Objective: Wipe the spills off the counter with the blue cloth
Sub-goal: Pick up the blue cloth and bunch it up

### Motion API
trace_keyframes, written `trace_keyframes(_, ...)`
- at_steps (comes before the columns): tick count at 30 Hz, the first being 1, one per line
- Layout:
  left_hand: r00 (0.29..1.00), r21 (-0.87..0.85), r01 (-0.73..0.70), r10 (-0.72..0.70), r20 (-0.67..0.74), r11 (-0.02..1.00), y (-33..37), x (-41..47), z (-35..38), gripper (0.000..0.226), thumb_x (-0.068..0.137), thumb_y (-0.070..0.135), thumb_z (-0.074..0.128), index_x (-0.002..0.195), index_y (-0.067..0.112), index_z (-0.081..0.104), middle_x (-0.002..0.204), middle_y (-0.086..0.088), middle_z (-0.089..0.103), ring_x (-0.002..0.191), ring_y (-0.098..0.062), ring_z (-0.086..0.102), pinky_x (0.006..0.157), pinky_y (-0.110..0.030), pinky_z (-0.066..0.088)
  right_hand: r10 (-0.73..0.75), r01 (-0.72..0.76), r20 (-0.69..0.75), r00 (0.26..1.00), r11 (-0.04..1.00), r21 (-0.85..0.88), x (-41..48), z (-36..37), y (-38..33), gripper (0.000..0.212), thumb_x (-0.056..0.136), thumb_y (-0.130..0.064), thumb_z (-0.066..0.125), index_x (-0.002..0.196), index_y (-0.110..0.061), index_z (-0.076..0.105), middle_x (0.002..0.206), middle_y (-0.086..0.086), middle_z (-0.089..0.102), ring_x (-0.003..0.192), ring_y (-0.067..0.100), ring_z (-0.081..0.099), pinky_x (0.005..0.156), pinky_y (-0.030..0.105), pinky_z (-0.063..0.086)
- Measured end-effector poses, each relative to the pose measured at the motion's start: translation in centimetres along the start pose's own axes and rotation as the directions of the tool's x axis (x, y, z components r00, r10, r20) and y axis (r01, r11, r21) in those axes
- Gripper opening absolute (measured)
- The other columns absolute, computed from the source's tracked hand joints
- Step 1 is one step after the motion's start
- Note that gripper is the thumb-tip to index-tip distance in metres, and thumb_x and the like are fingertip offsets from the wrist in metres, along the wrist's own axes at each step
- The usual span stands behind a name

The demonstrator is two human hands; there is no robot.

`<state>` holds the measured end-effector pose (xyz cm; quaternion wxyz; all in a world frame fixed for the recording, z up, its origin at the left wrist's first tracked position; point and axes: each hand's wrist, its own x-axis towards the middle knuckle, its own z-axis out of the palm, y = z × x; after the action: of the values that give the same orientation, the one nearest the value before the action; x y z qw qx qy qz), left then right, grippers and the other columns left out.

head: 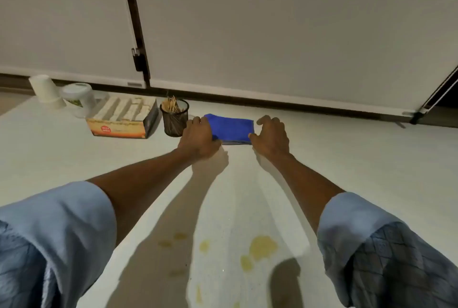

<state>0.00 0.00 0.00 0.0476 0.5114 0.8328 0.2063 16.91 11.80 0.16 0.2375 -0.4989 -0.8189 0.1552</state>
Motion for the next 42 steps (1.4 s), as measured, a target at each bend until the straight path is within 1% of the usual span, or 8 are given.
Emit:
trace_keyframes(5,0.949,-0.328,0.315,-0.303,0.088,0.891,0.0,2.8,0.6,0.044,0.098,0.034,0.07,0.119,-0.004,0.064,0.119,-0.023,0.069,0.106,-0.035,0.067,0.08,-0.042,0.053,0.164,-0.168,0.061,0.985,0.985,0.051,1.8,2.5,-0.7,0.032,0.087,-0.024,0.073,0.117,-0.015,0.064,0.108,0.006,0.066,0.095,0.026,0.063,0.074,0.034,0.053)
trace_keyframes(9,0.867,-0.511,0.478,-0.477,0.145,0.714,-0.1,4.2,1.2,0.045,0.099,0.027,0.07,0.133,-0.001,0.059,0.12,-0.017,0.067,0.099,-0.028,0.066,0.078,-0.037,0.054,0.299,-0.306,0.079,0.951,0.947,0.095,2.8,4.0,-0.7,0.037,0.085,-0.031,0.077,0.113,-0.011,0.063,0.106,0.008,0.07,0.081,0.023,0.059,0.065,0.032,0.047)
trace_keyframes(23,0.766,-0.593,0.618,-0.565,0.306,0.517,-0.9,5.1,1.3,0.05,0.091,0.012,0.081,0.133,-0.003,0.059,0.109,-0.016,0.065,0.095,-0.027,0.068,0.078,-0.032,0.058,0.483,-0.512,0.206,0.851,0.678,0.527,4.0,6.3,-1.2,0.032,0.076,-0.012,0.084,0.103,-0.005,0.069,0.086,0.006,0.071,0.075,0.022,0.072,0.075,0.038,0.065)
trace_keyframes(27,0.762,-0.696,0.611,-0.518,0.389,0.377,-0.8,4.0,-0.3,0.038,0.088,0.001,0.075,0.124,-0.005,0.064,0.095,-0.015,0.064,0.072,-0.021,0.061,0.056,-0.03,0.052,0.476,-0.526,0.28,0.834,0.529,0.666,3.9,4.1,-1.3,0.029,0.068,-0.015,0.087,0.092,-0.005,0.074,0.089,0.012,0.075,0.067,0.023,0.066,0.065,0.032,0.058)
trace_keyframes(30,0.766,-0.679,0.619,-0.494,0.411,0.394,-0.8,1.7,-0.8,0.033,0.086,0.004,0.074,0.116,-0.005,0.066,0.08,-0.013,0.061,0.059,-0.019,0.054,0.05,-0.031,0.046,0.416,-0.491,0.314,0.854,0.441,0.751,2.4,1.4,-2.1,0.016,0.074,-0.011,0.085,0.085,-0.008,0.074,0.087,0.013,0.074,0.07,0.023,0.067,0.068,0.033,0.06)
trace_keyframes(35,0.786,-0.64,0.61,-0.462,0.411,0.467,-1.0,-4.1,-2.0,0.023,0.078,0.006,0.077,0.096,-0.008,0.072,0.073,-0.018,0.063,0.059,-0.025,0.054,0.058,-0.032,0.044,0.18,-0.441,0.403,0.897,0.316,0.84,-2.1,-3.3,-3.8,0.026,0.085,-0.007,0.078,0.11,-0.008,0.073,0.104,0.015,0.079,0.097,0.03,0.077,0.086,0.045,0.064)
trace_keyframes(39,0.827,-0.587,0.549,-0.487,0.281,0.595,-1.7,-8.7,-3.8,0.027,0.076,0.014,0.08,0.092,-0.007,0.077,0.09,-0.025,0.078,0.071,-0.027,0.064,0.066,-0.035,0.049,0.033,-0.382,0.404,0.914,0.402,0.832,-6.1,-6.6,-5.5,0.028,0.086,-0.01,0.078,0.114,-0.01,0.073,0.109,0.012,0.079,0.104,0.032,0.075,0.094,0.047,0.06)
trace_keyframes(42,0.88,-0.629,0.445,-0.441,0.176,0.637,-1.6,-11.8,-6.5,0.029,0.083,0.024,0.087,0.101,0.007,0.074,0.098,-0.008,0.076,0.084,-0.021,0.068,0.073,-0.031,0.05,-0.097,-0.314,0.408,0.908,0.49,0.813,-9.4,-9.3,-7.1,0.031,0.087,-0.014,0.079,0.118,-0.016,0.073,0.111,0.009,0.079,0.103,0.03,0.075,0.091,0.042,0.061)
